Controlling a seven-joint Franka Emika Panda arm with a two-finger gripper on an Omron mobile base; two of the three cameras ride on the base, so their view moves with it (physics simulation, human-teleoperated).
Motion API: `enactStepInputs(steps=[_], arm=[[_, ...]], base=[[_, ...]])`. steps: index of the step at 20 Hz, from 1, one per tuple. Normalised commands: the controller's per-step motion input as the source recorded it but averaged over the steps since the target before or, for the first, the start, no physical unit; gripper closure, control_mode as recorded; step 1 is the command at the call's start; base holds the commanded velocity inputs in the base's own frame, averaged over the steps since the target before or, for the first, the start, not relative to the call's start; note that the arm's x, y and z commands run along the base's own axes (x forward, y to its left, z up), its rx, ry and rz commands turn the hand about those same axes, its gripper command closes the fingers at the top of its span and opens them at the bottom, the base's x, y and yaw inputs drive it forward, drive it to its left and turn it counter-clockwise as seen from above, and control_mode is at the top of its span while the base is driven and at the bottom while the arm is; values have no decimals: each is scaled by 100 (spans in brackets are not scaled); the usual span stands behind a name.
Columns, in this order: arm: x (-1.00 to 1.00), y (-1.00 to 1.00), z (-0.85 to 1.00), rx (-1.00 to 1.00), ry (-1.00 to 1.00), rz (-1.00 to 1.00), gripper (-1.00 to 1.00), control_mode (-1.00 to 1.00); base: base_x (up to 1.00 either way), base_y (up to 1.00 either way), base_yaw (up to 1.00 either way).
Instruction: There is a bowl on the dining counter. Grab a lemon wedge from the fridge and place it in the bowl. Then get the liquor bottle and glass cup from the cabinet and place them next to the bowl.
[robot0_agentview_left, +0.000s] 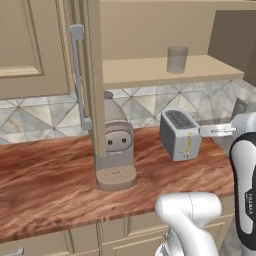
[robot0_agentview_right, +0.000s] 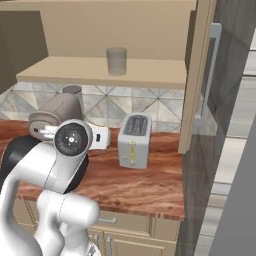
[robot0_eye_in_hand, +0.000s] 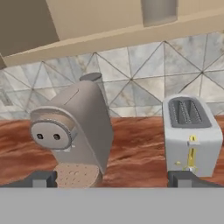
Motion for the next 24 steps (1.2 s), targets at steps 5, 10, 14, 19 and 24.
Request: enactStepInputs(steps=[5, 10, 14, 19, 24], arm=[[22, 1, 48, -24, -14, 22, -100, -100], [11, 2, 61, -39, -11, 22, -100, -100], [1, 0, 47, -65, -6, 8, -100, -100], [0, 0, 22, -73, -15, 8, -100, -100], [-1, -19, -13, -46, -21, 6, -100, -100]], base=[[0, 0, 0], [0, 0, 0], [0, 0, 0], [0, 0, 0], [0, 0, 0]])
